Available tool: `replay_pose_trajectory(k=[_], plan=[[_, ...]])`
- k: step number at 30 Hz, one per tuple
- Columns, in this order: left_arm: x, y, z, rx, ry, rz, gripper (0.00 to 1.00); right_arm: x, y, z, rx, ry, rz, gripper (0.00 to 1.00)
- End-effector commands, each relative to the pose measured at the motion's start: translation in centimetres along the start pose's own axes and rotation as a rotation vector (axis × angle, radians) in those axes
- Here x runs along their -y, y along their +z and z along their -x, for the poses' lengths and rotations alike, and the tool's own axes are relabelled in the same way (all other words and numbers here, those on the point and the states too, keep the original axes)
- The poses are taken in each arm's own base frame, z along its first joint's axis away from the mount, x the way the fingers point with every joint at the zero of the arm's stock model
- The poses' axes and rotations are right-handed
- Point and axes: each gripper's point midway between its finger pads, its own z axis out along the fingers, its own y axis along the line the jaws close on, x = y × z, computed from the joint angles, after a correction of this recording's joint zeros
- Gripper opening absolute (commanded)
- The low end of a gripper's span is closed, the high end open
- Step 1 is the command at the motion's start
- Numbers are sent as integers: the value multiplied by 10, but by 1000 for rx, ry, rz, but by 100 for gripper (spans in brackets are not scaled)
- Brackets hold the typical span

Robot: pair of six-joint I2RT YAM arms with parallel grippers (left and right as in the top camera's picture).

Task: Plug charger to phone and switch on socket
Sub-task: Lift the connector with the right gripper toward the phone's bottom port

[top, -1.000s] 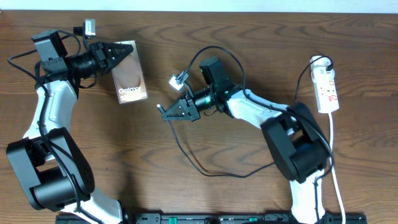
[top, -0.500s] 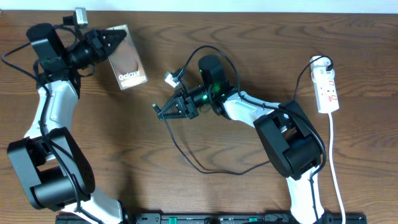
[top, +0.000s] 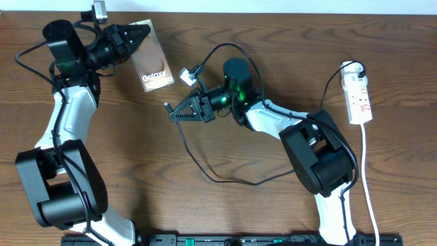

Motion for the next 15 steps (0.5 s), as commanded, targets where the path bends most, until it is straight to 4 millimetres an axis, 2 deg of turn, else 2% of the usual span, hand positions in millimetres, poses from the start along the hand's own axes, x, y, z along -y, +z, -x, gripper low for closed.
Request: replay_pose_trajectory(k=[1,5,15], plan=[[17,-4,-1,-19,9,-36,7,3,-9,10,32,15,-24,1],[17,-4,-3,-20,29,-48,8,1,-15,19,62,4,-32,1],[15,-3,-1,3,22,-39,7,-1,-15,32,120,66,-47,1]])
